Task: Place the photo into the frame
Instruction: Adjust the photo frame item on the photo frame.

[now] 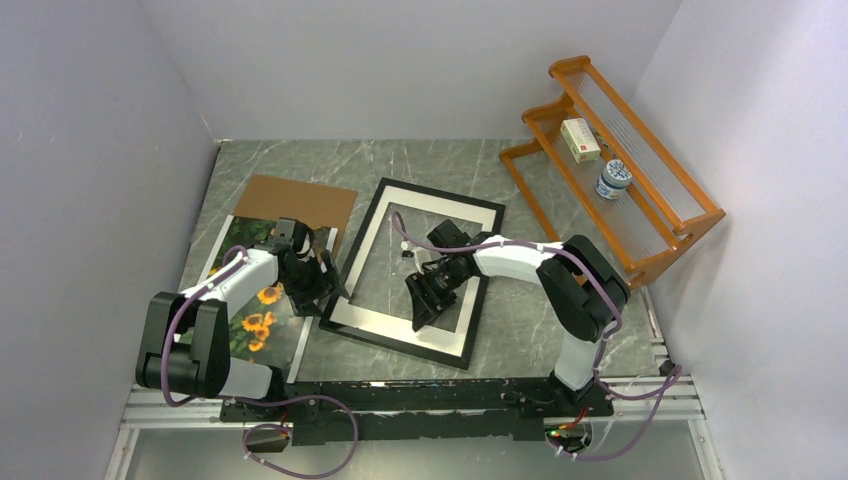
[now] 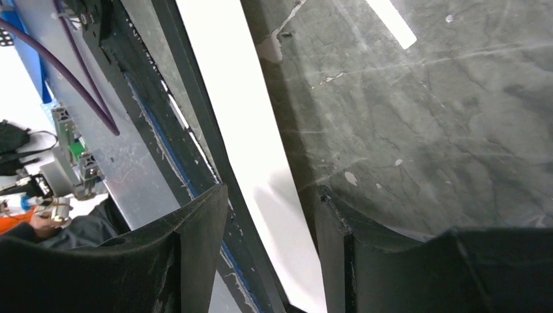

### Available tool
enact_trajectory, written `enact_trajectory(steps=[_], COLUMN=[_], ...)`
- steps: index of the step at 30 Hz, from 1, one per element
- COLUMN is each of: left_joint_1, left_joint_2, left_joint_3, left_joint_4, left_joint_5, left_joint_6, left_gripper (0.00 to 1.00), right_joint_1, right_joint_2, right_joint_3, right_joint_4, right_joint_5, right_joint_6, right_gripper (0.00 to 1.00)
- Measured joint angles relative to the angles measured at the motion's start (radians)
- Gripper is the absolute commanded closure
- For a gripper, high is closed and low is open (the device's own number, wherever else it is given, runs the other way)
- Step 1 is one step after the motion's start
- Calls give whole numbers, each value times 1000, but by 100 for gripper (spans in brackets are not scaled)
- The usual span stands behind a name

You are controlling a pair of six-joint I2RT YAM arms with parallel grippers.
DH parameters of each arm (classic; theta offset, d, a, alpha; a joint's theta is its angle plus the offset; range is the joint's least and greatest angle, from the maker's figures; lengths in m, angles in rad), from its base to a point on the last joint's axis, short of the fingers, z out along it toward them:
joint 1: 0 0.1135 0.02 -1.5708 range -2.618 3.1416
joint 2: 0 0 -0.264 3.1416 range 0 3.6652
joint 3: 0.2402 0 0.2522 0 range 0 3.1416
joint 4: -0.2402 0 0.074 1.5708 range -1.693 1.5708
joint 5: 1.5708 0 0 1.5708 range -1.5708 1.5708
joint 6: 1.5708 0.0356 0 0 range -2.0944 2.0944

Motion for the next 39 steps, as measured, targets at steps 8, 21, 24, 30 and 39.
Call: enact_trajectory(steps=[8, 21, 24, 30, 39], left_joint_1=[0, 0, 0, 0, 0], left_joint_2=[0, 0, 0, 0, 0], left_joint_3=[-2, -6, -6, -7, -17], left_joint_4=[1, 2, 0, 0, 9], left_joint_5=[0, -1, -5, -5, -5], left_joint_6=[0, 0, 0, 0, 0], left_gripper=[19, 19, 19, 19, 19], right_joint_1=[0, 8, 8, 3, -10], right_joint_2=[-12, 5, 5, 5, 11], right_joint_3=[-2, -2, -2, -3, -11], right_joint_4=[1, 0, 0, 1, 25], right_joint_5=[2, -50, -68, -106, -175], right_joint_6=[1, -24, -23, -7, 21], right_gripper=[49, 54, 57, 58, 50])
